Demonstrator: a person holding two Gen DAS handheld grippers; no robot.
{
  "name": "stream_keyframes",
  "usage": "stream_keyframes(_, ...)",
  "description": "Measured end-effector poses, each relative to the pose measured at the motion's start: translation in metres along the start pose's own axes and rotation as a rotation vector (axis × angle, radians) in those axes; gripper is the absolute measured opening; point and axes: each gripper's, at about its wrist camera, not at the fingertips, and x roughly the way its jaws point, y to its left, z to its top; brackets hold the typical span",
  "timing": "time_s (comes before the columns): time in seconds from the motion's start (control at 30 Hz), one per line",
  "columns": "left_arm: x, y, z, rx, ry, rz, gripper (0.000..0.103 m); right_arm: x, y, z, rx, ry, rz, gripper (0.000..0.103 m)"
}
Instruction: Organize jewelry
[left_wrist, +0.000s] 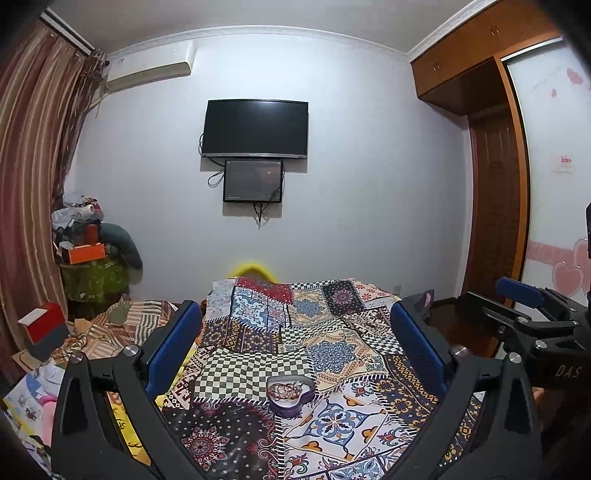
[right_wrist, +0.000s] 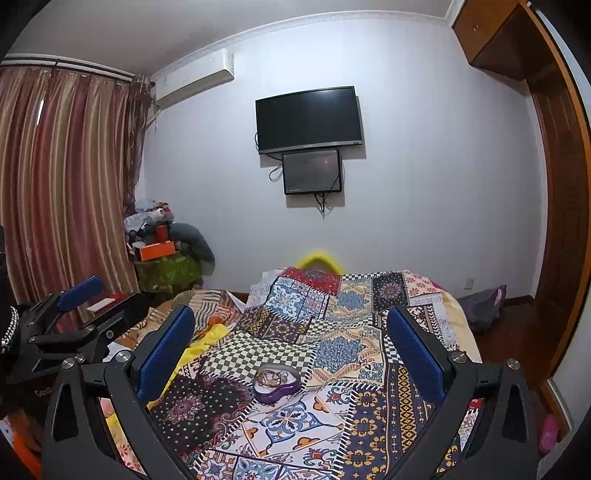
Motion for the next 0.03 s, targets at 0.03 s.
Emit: stream_keyframes(0.03, 0.0018, 0.0005, -0.0003, -0.002, 0.004, -0.001, 0.102, 0.0017, -0.0014, -0.0005, 0.003, 0.005, 0.0, 0.103)
